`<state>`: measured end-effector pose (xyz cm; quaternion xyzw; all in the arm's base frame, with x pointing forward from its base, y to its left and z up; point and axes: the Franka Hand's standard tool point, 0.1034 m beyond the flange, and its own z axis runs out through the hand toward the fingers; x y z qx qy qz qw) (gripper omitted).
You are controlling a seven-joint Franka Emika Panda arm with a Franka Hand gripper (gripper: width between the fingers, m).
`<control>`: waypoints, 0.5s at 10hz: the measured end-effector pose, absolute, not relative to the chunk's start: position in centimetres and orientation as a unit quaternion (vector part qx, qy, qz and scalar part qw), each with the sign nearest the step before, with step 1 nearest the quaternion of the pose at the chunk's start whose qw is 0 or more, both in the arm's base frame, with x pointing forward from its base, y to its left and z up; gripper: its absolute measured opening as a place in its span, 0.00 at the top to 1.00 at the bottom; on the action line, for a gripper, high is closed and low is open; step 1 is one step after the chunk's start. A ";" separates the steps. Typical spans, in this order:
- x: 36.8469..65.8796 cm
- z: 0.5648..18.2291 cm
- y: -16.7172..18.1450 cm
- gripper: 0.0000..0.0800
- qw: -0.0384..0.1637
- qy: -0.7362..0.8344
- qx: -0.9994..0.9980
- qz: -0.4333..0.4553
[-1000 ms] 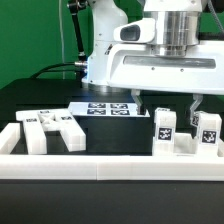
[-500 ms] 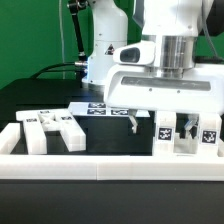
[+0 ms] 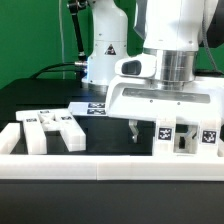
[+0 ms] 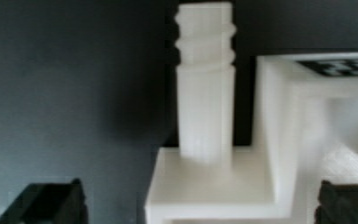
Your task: Assemble chair
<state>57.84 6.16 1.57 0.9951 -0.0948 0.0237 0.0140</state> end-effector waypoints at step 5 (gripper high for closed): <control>58.1 1.8 6.2 0.59 0.014 -0.097 0.995 0.025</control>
Offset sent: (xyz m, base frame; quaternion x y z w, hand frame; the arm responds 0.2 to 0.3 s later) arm 0.0023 0.0026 0.0044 -0.0063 -0.0066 -0.0036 1.0000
